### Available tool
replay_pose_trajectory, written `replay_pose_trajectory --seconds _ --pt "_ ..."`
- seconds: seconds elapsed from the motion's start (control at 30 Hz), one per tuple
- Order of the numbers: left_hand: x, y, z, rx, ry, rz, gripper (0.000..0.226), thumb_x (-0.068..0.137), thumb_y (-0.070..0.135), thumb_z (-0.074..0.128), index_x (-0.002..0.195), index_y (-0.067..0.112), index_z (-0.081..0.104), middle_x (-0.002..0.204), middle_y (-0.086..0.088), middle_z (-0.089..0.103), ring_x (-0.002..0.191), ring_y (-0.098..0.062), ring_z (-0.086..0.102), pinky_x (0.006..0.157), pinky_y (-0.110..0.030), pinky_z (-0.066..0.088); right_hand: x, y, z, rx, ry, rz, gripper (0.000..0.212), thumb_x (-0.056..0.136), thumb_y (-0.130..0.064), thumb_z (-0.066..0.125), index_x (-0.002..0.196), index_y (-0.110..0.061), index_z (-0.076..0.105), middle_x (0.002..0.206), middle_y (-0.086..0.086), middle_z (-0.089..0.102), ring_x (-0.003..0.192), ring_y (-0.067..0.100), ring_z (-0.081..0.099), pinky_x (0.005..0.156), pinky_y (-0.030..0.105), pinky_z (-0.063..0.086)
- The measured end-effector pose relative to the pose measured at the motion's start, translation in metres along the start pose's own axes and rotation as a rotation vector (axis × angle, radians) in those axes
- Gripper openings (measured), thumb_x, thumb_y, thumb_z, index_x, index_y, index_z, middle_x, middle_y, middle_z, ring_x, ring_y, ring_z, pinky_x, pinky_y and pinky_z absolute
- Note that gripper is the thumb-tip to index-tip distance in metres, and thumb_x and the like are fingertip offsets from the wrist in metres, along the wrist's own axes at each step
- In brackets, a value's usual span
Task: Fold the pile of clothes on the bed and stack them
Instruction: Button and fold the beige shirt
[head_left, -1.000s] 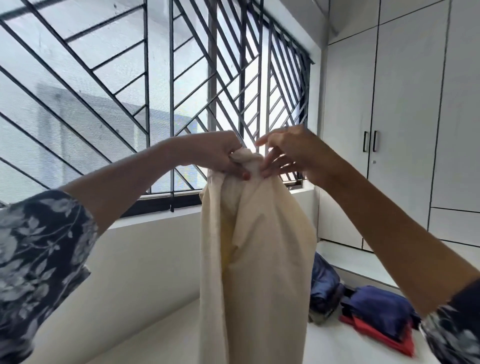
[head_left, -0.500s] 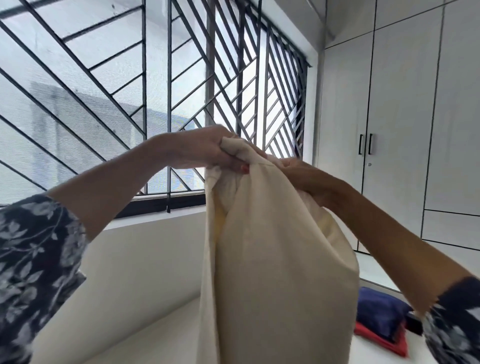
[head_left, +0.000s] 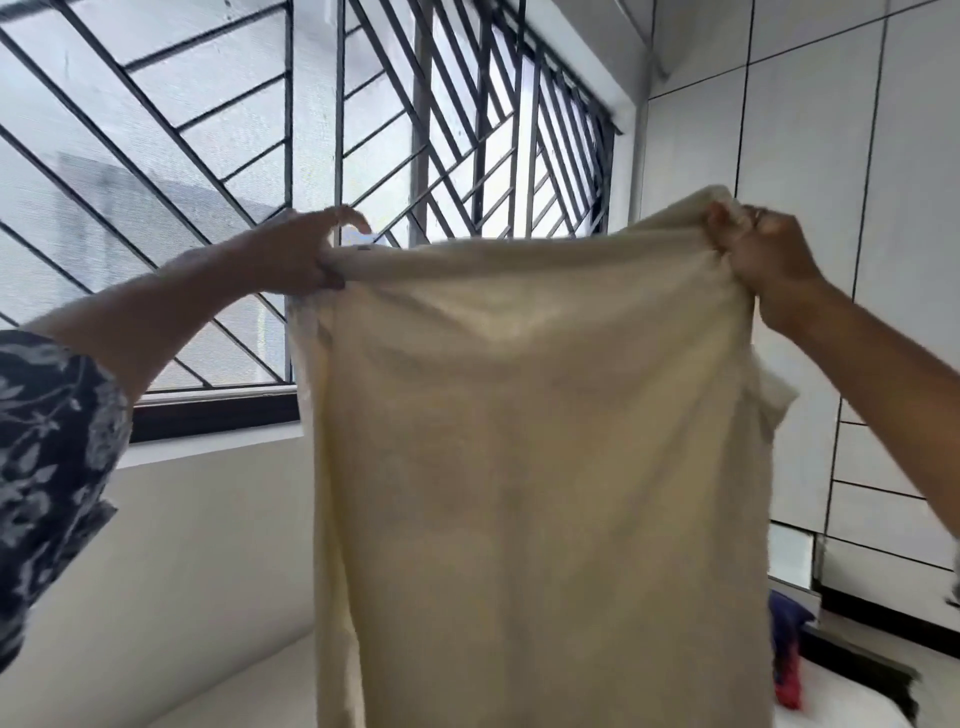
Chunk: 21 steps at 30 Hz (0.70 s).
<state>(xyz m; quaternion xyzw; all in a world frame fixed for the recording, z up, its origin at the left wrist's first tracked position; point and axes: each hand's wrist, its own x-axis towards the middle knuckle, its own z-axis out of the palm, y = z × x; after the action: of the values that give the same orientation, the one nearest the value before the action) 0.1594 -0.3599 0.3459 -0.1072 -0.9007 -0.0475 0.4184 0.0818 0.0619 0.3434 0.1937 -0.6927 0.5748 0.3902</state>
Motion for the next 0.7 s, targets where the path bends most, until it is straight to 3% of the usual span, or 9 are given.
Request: replay_pose_trajectory --seconds 0.13,0.2,0.27,0.3,0.37,0.43,0.57,0.63,0.7 --pt "-0.005 -0.004 0.002 0.19 -0.031 -0.017 0.023 0.08 0.009 0.071 0.096 -0.006 0.065 0.09 -0.028 0.065 0.091 -0.038 0.063 0.074 -0.036 0.041 0.003 -0.003 -0.005 -0.045 0.008 -0.052 0.023 0.091 -0.039 0.06 0.074 -0.026 0.061 0.075 -0.01 0.058 0.066 0.004 0.052 0.06 0.019 0.042" --pt "-0.013 0.003 0.004 0.288 0.085 0.047 0.012 0.083 0.002 0.064 0.089 -0.009 0.063 0.087 -0.033 0.064 0.087 -0.044 0.064 0.072 -0.042 0.044 0.002 -0.005 -0.005 -0.09 0.044 -0.099 0.027 0.089 -0.043 0.059 0.07 -0.025 0.058 0.074 -0.006 0.057 0.069 0.009 0.052 0.064 0.026 0.041" --pt "-0.017 0.002 0.01 0.304 0.207 -0.016 0.011 0.082 -0.005 0.057 0.092 -0.008 0.06 0.085 -0.034 0.063 0.083 -0.049 0.063 0.068 -0.046 0.048 0.004 -0.005 -0.008 -0.146 0.133 -0.16 0.033 0.09 -0.045 0.055 0.064 -0.024 0.051 0.079 0.001 0.056 0.076 0.015 0.05 0.068 0.028 0.037" --pt "-0.019 -0.001 0.014 0.31 0.159 -0.102 0.015 0.081 -0.003 0.056 0.096 -0.006 0.059 0.09 -0.034 0.062 0.086 -0.05 0.062 0.069 -0.048 0.05 0.003 -0.006 -0.01 -0.19 0.159 -0.176 0.035 0.091 -0.043 0.053 0.063 -0.023 0.048 0.082 0.005 0.055 0.078 0.015 0.048 0.068 0.028 0.035" --pt "-0.027 -0.006 0.024 0.302 -0.125 -0.291 0.017 0.081 0.002 0.058 0.096 -0.005 0.061 0.098 -0.032 0.062 0.09 -0.043 0.063 0.073 -0.043 0.051 -0.001 -0.006 -0.014 -0.307 0.151 -0.173 0.034 0.093 -0.039 0.052 0.068 -0.016 0.051 0.084 0.008 0.054 0.08 0.016 0.048 0.067 0.026 0.032" --pt "-0.036 -0.016 0.031 0.155 -0.259 -0.334 0.011 0.083 0.003 0.06 0.087 -0.007 0.064 0.089 -0.026 0.064 0.079 -0.03 0.061 0.068 -0.035 0.047 -0.004 -0.005 -0.018 -0.414 0.115 -0.164 0.035 0.095 -0.036 0.051 0.079 -0.005 0.057 0.084 0.011 0.054 0.08 0.018 0.048 0.065 0.027 0.03" --pt "-0.048 -0.036 0.019 -0.546 -0.154 -0.361 0.015 0.087 0.006 0.065 0.09 -0.008 0.064 0.081 -0.015 0.056 0.08 -0.022 0.052 0.067 -0.029 0.045 -0.012 0.004 -0.041 -0.438 0.151 -0.145 0.04 0.096 -0.037 0.051 0.063 -0.014 0.046 0.071 0.004 0.05 0.079 0.018 0.046 0.063 0.029 0.028" --pt "-0.057 -0.037 0.005 -0.728 -0.186 -0.342 0.023 0.078 0.029 0.076 0.08 0.007 0.068 0.075 -0.008 0.06 0.076 -0.019 0.059 0.063 -0.028 0.052 -0.015 0.01 -0.054 -0.358 0.136 -0.106 0.039 0.093 -0.041 0.054 0.074 -0.007 0.058 0.074 0.002 0.052 0.077 0.016 0.046 0.059 0.03 0.031" --pt "-0.065 -0.031 -0.012 -0.797 -0.222 -0.292 0.053 0.049 0.057 0.085 0.072 0.012 0.068 0.067 0.001 0.063 0.065 -0.008 0.062 0.058 -0.021 0.055 -0.015 0.012 -0.066 -0.229 0.122 -0.1 0.04 0.087 -0.049 0.059 0.083 -0.01 0.064 0.075 0.0 0.051 0.073 0.014 0.046 0.053 0.021 0.033"
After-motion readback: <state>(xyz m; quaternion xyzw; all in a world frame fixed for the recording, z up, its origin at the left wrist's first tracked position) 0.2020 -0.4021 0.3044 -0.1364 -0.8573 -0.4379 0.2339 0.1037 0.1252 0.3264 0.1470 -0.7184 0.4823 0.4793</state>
